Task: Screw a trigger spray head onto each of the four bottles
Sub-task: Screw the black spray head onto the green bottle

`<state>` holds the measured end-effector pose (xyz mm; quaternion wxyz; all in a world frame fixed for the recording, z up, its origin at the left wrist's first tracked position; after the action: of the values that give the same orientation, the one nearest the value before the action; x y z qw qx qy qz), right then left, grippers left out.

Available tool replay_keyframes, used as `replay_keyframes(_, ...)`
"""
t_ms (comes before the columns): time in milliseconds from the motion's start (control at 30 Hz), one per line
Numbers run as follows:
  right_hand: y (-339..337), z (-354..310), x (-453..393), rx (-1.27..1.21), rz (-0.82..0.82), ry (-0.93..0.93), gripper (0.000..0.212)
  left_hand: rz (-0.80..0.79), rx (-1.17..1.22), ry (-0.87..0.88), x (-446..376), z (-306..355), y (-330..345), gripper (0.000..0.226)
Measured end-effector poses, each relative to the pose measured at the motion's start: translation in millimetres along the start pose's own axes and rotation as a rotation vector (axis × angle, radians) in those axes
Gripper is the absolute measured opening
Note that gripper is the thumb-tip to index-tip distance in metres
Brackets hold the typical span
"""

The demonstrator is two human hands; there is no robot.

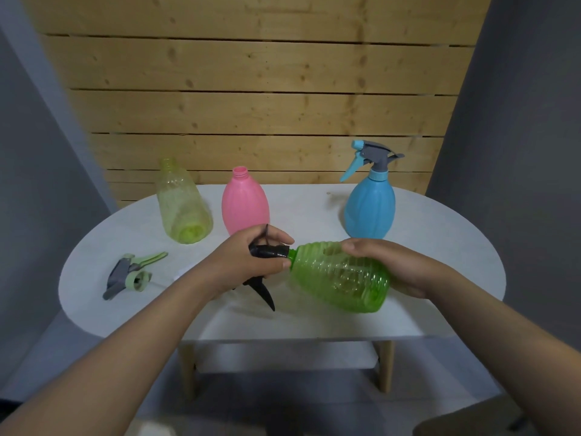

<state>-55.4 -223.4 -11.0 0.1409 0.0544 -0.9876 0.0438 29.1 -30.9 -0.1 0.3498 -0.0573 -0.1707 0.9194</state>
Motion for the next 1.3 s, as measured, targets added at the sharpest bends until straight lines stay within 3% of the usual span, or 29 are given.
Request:
replay_keyframes(100, 2.0, 3.9, -2.8, -0.107, 0.003, 0.034, 0.044, 0.033, 0.0, -0.008, -0.1, -2.5, -0.8, 0.022)
replay_keyframes(233, -5.0, 2.4, -7.6, -0.109, 0.112, -0.038, 0.071, 0.151, 0.033, -0.051, -1.9, -7.5, -9.8, 0.018)
replay_keyframes(367, -8.6, -4.5, -8.2, -0.244, 0.097, -0.121, 0.056, 0.212, 0.088, -0.099, -2.0, -13.5, -20.4, 0.016)
replay_keyframes(500, -10.6, -7.3, -6.2, -0.22, 0.069, -0.149, 0.045, 0.17, 0.075, -0.038, 1.2, -8.6, -17.4, 0.018)
replay_keyframes(633, -10.7, 0.0, -5.8, -0.165, 0.106, -0.044, 0.05, 0.136, 0.048, 0.048, 5.9, -3.2, -12.5, 0.025)
replay_keyframes(800, -2.9, 12.1, -8.4, -0.153, 0.075, 0.069, 0.066, 0.151, 0.013, 0.027, 5.3, -4.1, -12.5, 0.023)
replay_keyframes(900, -2.7, 10.1, -11.9, -0.197, 0.102, -0.001, 0.069, 0.189, 0.038, -0.032, 3.8, -10.1, -16.6, 0.021)
replay_keyframes(1000, -4.3, 0.9, -11.1, -0.228, 0.106, -0.109, 0.05, 0.241, 0.053, -0.085, 2.9, -14.8, -25.0, 0.017)
replay_keyframes(1133, -8.0, -6.8, -6.4, -0.116, 0.128, -0.139, 0.048, 0.226, 0.086, -0.034, 4.0, -9.5, -28.9, 0.019)
replay_keyframes(1300, -8.3, 3.7, -6.6, 0.074, 0.174, 0.039, 0.09, 0.159, 0.063, 0.011, 6.5, -5.8, -22.4, 0.026)
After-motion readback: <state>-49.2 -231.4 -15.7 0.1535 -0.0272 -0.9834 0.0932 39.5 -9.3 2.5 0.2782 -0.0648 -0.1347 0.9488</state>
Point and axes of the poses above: each hand's wrist, its own x-axis away from the middle knuckle, its own y-axis out of the palm, z = x × y, the point moved 6 cm from there along -x, towards the middle knuckle, and after that the axes turned 4 degrees about -x, right-handed, at the moved point
